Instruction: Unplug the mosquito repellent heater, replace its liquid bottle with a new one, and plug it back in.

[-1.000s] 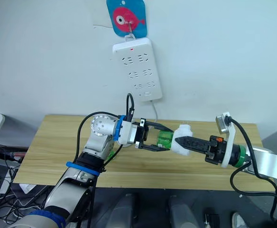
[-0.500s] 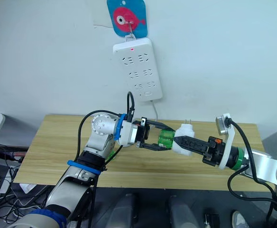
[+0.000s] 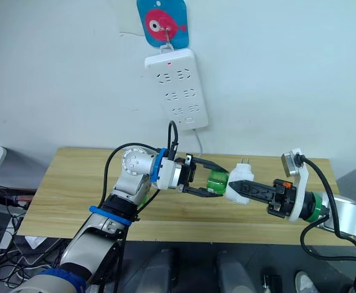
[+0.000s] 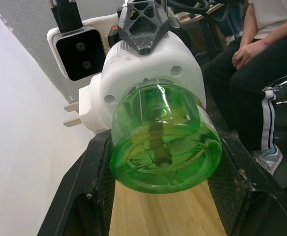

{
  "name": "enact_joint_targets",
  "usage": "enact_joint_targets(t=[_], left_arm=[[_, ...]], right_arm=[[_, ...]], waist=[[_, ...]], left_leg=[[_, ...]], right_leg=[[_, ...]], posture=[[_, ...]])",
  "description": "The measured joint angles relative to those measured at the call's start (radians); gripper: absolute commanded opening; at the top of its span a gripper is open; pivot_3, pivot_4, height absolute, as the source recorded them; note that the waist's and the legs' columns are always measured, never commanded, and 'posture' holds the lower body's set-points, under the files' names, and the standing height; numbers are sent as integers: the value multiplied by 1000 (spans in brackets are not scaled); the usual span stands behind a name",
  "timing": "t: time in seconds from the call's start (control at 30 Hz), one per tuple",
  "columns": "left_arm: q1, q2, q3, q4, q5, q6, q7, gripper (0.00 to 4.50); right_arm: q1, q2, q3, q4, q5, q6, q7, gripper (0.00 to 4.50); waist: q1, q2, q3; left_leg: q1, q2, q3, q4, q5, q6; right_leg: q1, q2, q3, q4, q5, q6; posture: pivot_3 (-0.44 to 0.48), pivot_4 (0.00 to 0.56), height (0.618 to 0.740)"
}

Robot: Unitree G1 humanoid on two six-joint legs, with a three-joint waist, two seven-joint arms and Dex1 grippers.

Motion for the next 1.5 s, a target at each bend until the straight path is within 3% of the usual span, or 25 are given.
enact_joint_targets(t=[0.17,0.23,0.5,0.67,0.9,1.0,1.07,1.3,1.33,1.5], left_arm=[[1,0,-1,1,13,-26,19,2229],[1,6,-7,-19,-1,43,18,2229],[39,122,-69,-318,-200,783,33,2229],[5,186,-90,-422,-318,1203,79,2229],[-155,217,-95,-362,-570,1939,162,2229],[-194,203,-82,-279,-653,2119,199,2229],[-194,207,-81,-266,-691,2160,218,2229],[-159,292,-3,-289,-749,2161,247,4393],[-155,302,-5,-312,-741,2133,237,4465],[-83,372,-65,-439,-526,1678,93,4465]], right_arm=[[0,0,-2,0,-4,-5,2,3114],[0,-1,-2,1,-3,-8,4,3114],[23,-87,5,-31,19,0,84,3114],[32,-135,21,-36,23,3,129,3114],[42,-185,31,-63,25,5,176,3114],[38,-187,39,-66,25,3,180,3114],[37,-186,44,-70,25,2,182,3114],[69,-209,17,11,0,8,167,3114],[69,-213,17,15,-2,11,168,3114],[69,-242,5,79,-3,72,202,3114]], waist=[[0,0,0],[0,0,0],[-1,0,1],[-1,0,1],[-2,0,1],[-2,0,1],[-3,0,1],[-1,0,1],[0,0,1],[3,0,1]], left_leg=[[0,0,0,0,0,0],[0,0,0,0,0,0],[0,1,-4,-1,0,0],[0,1,-8,0,0,0],[0,0,-10,0,0,0],[0,0,-12,0,0,0],[0,0,-12,-1,1,-1],[0,1,-13,-1,2,-3],[-1,0,-13,-1,2,-3],[0,-1,-10,0,4,-6]], right_leg=[[0,0,0,0,0,0],[0,0,0,0,0,0],[0,0,-2,1,0,1],[0,0,-2,0,-3,6],[0,0,-4,0,-4,7],[0,0,-5,0,-4,8],[0,0,-5,0,-4,7],[0,-1,-7,0,-4,7],[0,-1,-6,0,-4,7],[1,-3,-5,-1,-2,4]], posture=[[-27,294,740],[-28,294,740],[-26,288,740],[-26,288,740],[-22,280,740],[-22,278,740],[-22,278,740],[-18,276,740],[-14,278,740],[-4,280,740]])
